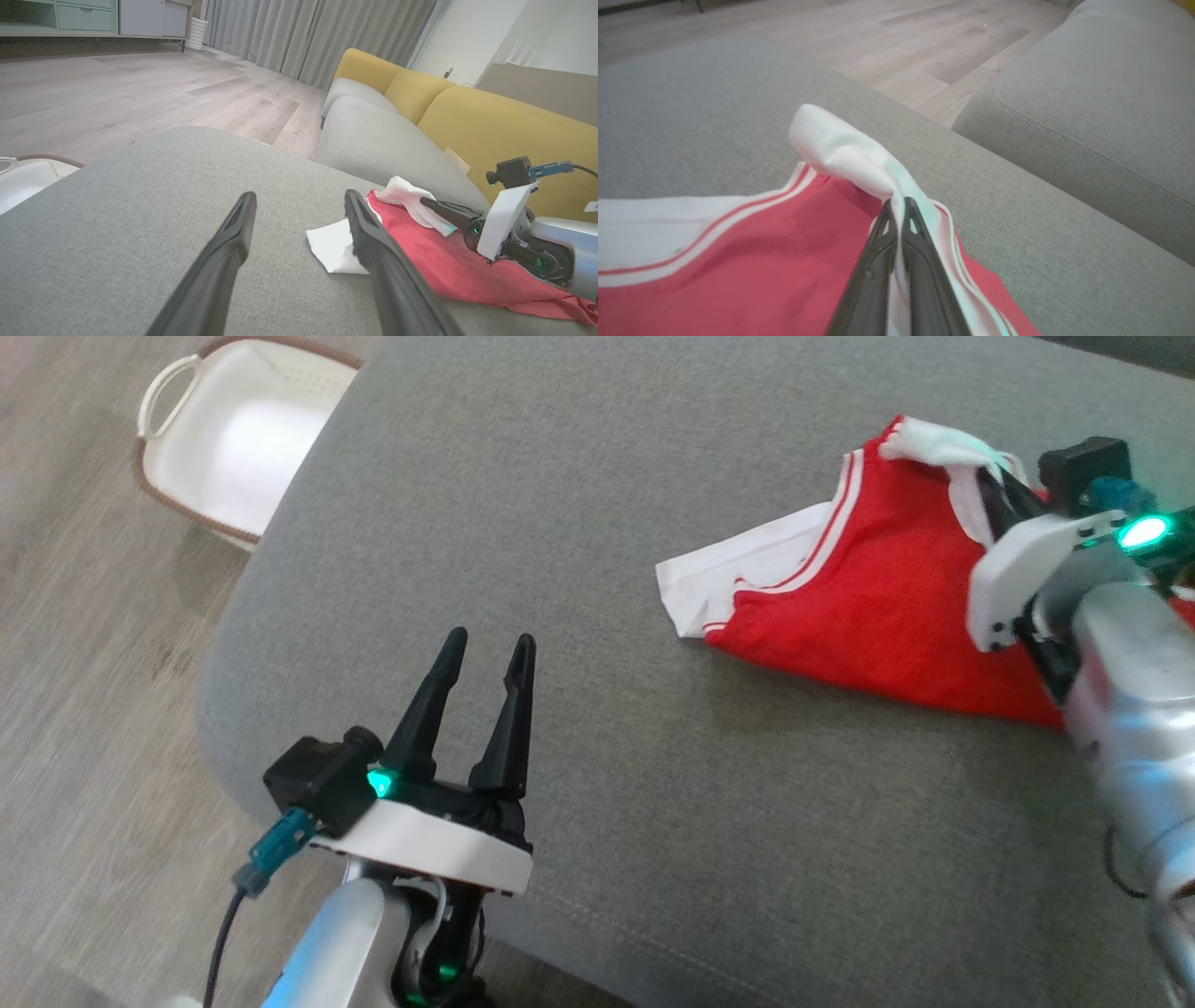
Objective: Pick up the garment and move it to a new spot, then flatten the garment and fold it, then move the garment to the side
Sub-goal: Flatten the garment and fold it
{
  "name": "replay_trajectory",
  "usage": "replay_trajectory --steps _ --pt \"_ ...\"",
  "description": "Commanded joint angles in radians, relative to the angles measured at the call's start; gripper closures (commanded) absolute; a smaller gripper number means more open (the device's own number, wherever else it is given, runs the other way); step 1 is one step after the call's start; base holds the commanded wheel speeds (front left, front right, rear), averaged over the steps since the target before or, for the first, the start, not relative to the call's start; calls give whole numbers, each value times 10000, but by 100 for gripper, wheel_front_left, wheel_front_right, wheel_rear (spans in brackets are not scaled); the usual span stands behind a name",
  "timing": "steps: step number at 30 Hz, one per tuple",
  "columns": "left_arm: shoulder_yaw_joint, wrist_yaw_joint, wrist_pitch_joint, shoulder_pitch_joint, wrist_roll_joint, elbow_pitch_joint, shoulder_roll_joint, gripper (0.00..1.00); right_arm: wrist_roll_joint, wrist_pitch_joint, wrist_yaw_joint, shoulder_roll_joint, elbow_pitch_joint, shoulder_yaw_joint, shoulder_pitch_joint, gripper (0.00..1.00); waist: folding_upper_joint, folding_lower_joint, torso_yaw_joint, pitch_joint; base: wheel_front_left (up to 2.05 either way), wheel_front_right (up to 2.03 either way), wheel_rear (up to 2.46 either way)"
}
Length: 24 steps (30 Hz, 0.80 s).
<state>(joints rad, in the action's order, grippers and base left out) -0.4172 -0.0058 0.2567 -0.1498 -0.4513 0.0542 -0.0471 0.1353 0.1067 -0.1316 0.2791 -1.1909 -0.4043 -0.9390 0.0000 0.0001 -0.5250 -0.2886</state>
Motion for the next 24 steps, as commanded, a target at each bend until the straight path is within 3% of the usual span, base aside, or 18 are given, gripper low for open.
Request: replay_trajectory --steps 1,6,10,16,24 --pt "384 42 51 -331 33 -274 -31 0 308 487 9 -444 330 -129 -281 100 0 -1 196 184 0 0 0" --pt "636 16 51 -254 248 -207 -31 0 1458 1152 9 -1159 1052 -668 13 100 0 -1 720 706 0 0 0" --pt "909 -11 51 -122 469 -164 -31 0 2931 1037 9 -1489 2358 -1885 711 100 0 -1 1150 1220 0 0 0" --pt "1305 -93 51 260 827 -65 -31 0 5293 -189 9 -740 4951 -3735 1990 100 0 -1 1642 2058 0 0 0" --pt "1615 -230 51 941 1102 40 -31 0 7175 -2204 9 308 7276 -4820 3768 100 0 -1 2059 3024 0 0 0"
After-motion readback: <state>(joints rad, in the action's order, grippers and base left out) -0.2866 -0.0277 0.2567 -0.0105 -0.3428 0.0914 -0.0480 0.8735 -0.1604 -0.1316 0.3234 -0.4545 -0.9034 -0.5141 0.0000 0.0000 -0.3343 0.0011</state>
